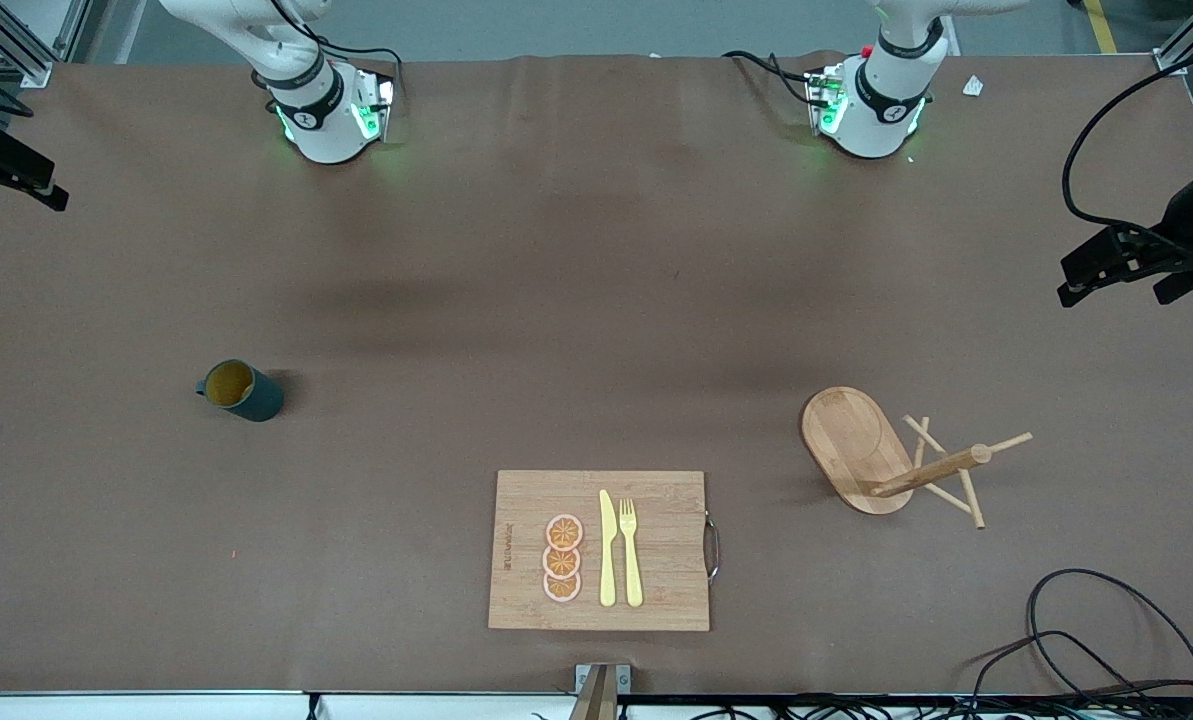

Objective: Pass cup and hang on rack
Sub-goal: 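Move the right gripper above the teal mug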

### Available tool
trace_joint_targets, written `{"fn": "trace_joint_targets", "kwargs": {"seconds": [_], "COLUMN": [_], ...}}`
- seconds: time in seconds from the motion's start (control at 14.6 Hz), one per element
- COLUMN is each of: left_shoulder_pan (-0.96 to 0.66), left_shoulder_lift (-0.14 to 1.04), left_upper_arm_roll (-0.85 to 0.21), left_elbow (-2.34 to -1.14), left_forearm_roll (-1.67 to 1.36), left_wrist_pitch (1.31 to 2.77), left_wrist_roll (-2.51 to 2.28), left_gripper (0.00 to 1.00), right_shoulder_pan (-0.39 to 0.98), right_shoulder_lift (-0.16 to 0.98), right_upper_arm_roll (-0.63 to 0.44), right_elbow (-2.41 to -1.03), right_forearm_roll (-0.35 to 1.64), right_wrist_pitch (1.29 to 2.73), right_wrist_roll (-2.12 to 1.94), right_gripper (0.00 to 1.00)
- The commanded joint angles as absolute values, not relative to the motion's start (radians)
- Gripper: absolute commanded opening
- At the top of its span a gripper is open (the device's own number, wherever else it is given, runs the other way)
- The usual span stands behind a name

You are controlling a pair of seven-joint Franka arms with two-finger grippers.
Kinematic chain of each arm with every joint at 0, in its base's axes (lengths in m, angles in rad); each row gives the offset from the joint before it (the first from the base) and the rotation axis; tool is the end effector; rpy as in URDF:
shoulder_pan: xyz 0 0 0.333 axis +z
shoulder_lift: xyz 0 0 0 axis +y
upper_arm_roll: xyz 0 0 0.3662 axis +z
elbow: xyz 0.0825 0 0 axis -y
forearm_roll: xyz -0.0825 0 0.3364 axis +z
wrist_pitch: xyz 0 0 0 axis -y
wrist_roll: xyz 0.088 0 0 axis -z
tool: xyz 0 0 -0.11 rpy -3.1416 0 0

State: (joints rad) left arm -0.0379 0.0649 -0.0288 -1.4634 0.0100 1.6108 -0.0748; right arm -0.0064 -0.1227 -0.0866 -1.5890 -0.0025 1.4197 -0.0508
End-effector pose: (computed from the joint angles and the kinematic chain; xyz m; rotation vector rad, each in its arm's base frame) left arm 0.5343 -0.0339 0.6874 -3.1366 -0.0129 -0.1301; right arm 0.4437 -0.0454 0.7095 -3.1286 0.0651 0.0725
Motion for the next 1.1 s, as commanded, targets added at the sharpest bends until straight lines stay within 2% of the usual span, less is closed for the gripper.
{"fn": "trace_joint_targets", "kwargs": {"seconds": [0.0, 1.03], "left_shoulder_pan": [-0.029, -0.029], "left_shoulder_lift": [0.072, 0.074], "left_upper_arm_roll": [-0.032, -0.032], "left_elbow": [-1.451, -1.451], "left_forearm_roll": [-0.008, -0.009], "left_wrist_pitch": [1.614, 1.614], "left_wrist_roll": [-0.067, -0.067], "left_gripper": [1.00, 1.00], "right_shoulder_pan": [-0.009, -0.011], "right_shoulder_lift": [-0.132, -0.132], "right_upper_arm_roll": [-0.086, -0.086], "right_elbow": [-1.597, -1.597], "right_forearm_roll": [0.012, 0.012], "right_wrist_pitch": [1.408, 1.394], "right_wrist_roll": [-0.057, -0.051], "right_gripper": [1.00, 1.00]}}
